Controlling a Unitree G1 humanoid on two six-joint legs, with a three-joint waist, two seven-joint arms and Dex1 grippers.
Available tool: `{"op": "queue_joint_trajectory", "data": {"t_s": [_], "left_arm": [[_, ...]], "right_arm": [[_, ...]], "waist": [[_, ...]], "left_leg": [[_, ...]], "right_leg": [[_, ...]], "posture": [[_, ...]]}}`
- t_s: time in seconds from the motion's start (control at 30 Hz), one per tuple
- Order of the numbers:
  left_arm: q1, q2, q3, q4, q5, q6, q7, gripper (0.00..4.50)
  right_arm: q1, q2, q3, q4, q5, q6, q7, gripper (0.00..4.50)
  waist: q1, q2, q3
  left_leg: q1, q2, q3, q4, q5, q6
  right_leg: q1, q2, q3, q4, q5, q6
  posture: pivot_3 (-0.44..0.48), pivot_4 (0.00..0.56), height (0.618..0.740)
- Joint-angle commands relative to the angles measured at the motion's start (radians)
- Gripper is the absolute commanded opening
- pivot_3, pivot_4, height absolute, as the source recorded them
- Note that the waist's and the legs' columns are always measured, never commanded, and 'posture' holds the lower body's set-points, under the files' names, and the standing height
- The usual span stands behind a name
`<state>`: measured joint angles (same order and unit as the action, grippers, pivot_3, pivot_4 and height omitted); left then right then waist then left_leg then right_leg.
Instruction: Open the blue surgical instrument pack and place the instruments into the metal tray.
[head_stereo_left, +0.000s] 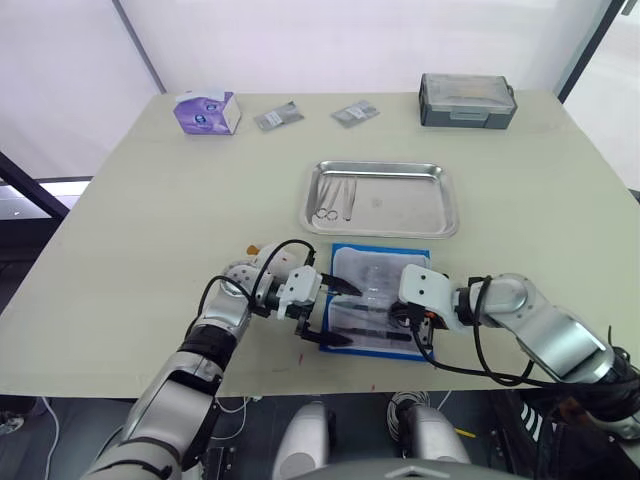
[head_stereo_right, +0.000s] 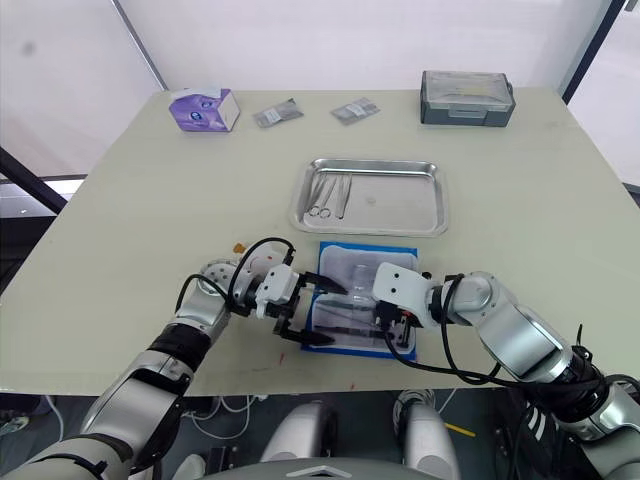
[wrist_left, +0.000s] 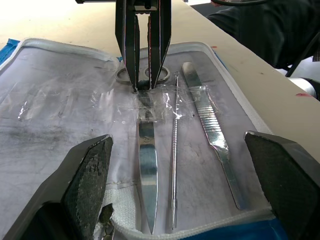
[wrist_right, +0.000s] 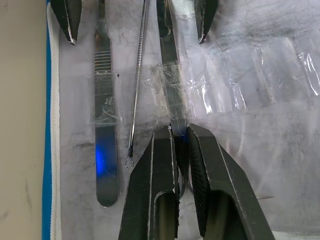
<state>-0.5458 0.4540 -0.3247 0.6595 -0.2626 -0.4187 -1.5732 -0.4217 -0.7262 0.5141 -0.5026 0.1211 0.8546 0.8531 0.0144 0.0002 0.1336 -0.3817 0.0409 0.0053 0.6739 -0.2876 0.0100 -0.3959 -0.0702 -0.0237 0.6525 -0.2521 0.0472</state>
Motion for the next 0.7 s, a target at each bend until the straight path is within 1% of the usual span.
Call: {"op": "queue_joint_trajectory", "data": {"t_s": [0.03,0.13,0.43,0.53,0.7], "left_arm": [[0.024,0.001,-0.034,0.049,0.066,0.012,-0.041,4.50],[0.021,-0.001,-0.035,0.051,0.067,0.010,-0.041,4.50],[0.019,-0.005,-0.037,0.057,0.070,0.005,-0.041,4.50],[0.018,-0.010,-0.037,0.060,0.071,0.004,-0.040,4.50],[0.020,-0.012,-0.037,0.058,0.071,0.004,-0.039,4.50]], "right_arm": [[-0.033,-0.013,-0.008,-0.041,-0.005,0.036,0.008,0.07],[-0.038,0.003,-0.003,-0.037,-0.002,0.048,0.000,0.07],[-0.049,-0.047,-0.030,-0.079,0.013,0.067,0.029,0.07],[-0.063,-0.039,-0.035,-0.085,0.026,0.081,0.029,0.07],[-0.048,-0.038,-0.016,-0.058,-0.006,0.045,0.004,0.07]], "waist": [[0.000,0.000,0.000],[0.000,0.000,0.000],[0.000,0.001,0.000],[0.000,0.001,0.000],[0.001,0.001,0.000]], "left_leg": [[0.000,0.000,0.000,0.000,0.000,0.000],[0.000,0.000,-0.001,0.000,0.000,0.000],[-0.001,0.000,-0.001,0.000,0.000,0.000],[-0.001,0.000,-0.002,0.000,0.000,0.000],[-0.002,0.000,-0.003,0.000,0.000,0.000]], "right_leg": [[0.000,0.000,0.000,0.000,0.000,0.000],[0.000,0.000,-0.001,0.000,0.000,0.000],[0.000,0.000,-0.001,0.000,0.000,0.000],[0.000,0.000,-0.002,-0.001,0.000,0.000],[0.000,0.000,-0.003,-0.001,0.000,0.000]], "posture": [[0.000,0.150,0.727],[0.000,0.150,0.727],[0.000,0.150,0.727],[0.000,0.150,0.727],[0.000,0.150,0.727]]}}
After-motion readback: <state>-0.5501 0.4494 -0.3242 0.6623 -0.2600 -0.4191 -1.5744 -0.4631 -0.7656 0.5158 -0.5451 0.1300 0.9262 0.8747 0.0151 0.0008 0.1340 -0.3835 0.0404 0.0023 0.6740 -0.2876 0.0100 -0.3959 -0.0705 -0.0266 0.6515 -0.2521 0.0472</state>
